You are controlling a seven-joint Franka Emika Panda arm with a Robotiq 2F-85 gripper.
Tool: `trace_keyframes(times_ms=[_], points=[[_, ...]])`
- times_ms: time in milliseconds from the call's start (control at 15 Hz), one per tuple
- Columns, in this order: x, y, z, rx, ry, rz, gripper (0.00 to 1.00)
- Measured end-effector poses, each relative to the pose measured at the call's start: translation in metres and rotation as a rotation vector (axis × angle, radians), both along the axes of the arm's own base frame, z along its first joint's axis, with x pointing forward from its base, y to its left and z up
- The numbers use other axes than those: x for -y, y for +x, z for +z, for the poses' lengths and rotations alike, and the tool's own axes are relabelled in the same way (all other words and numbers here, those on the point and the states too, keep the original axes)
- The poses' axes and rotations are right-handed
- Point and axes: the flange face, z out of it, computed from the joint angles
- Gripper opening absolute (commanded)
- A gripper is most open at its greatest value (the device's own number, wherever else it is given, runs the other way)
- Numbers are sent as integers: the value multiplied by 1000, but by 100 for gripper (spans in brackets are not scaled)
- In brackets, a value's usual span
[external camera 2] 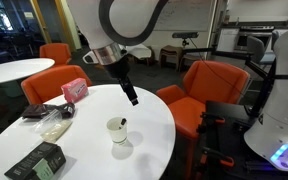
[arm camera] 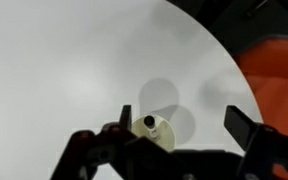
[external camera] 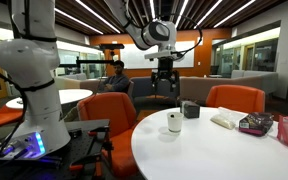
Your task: Take the marker out of the cup and put it on the table
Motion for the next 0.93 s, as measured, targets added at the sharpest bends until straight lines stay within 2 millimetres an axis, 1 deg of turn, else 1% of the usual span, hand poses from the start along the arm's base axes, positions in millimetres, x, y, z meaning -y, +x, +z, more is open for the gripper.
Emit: trace_keyframes(times_ms=[200, 267, 333, 467, 600, 800, 933], points=[[0, 0, 0, 1, 0, 0, 100], [0, 0, -1, -2, 0, 0, 97], [-2, 0, -5, -8, -1, 1, 73], [-8, 2, -18, -19, 4, 11, 70], [-14, 10, -32, -19, 16, 20, 56], [-16, 28, -49, -28, 25, 15, 31], [-16, 42, -58, -30, 30, 7, 23]])
